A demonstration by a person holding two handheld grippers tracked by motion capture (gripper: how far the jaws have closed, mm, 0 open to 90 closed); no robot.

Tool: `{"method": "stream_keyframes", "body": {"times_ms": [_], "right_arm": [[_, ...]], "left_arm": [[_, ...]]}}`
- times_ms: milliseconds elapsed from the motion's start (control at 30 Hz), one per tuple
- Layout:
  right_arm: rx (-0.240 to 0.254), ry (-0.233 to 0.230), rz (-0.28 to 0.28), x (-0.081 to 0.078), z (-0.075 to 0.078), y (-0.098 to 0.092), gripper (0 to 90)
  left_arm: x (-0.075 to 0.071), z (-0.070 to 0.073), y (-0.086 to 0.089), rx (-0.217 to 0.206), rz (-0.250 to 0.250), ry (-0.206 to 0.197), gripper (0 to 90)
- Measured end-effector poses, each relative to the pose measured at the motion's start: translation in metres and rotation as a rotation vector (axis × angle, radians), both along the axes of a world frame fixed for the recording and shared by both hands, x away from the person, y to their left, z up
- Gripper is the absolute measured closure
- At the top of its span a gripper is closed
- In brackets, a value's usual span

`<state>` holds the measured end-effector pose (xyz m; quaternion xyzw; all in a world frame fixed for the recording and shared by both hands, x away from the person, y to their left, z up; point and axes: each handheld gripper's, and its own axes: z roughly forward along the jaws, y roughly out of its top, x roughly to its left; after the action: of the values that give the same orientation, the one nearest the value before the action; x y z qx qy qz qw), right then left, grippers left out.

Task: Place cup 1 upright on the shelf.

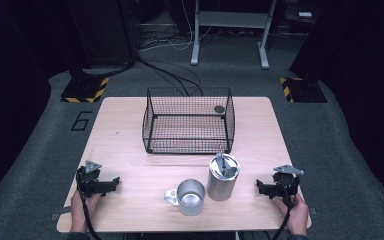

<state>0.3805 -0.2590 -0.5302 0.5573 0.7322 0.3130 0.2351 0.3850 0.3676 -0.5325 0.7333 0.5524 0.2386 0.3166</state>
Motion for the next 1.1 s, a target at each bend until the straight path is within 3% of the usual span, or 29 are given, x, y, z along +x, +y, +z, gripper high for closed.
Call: {"method": "stream_keyframes", "body": {"times_ms": [333,467,700,767,867,1100], "right_arm": [[-0.003,0.004,0.002,0.000,0.000,0.000,0.0],[-0.008,0.012,0.036,0.000,0.001,-0.004,0.0],[-0.015,0.038,0.044,0.003,0.003,-0.006,0.0],[-0.005,0.042,0.038,0.003,0.004,-0.005,0.0],[0.048,0.055,0.047,-0.001,0.009,-0.008,0.0],[0.097,0.038,0.096,-0.024,0.035,-0.005,0.0]], "left_arm": [[0.013,0.000,-0.002,-0.004,0.002,0.004,0.1],[0.019,0.000,0.000,0.002,-0.001,0.001,0.1],[0.019,0.000,0.000,-0.007,0.004,0.002,0.1],[0.019,0.000,0.000,-0.006,0.004,0.003,0.1],[0.019,0.000,0.000,-0.006,0.004,0.003,0.1],[0.019,0.000,0.000,-0.006,0.005,0.003,0.2]]}}
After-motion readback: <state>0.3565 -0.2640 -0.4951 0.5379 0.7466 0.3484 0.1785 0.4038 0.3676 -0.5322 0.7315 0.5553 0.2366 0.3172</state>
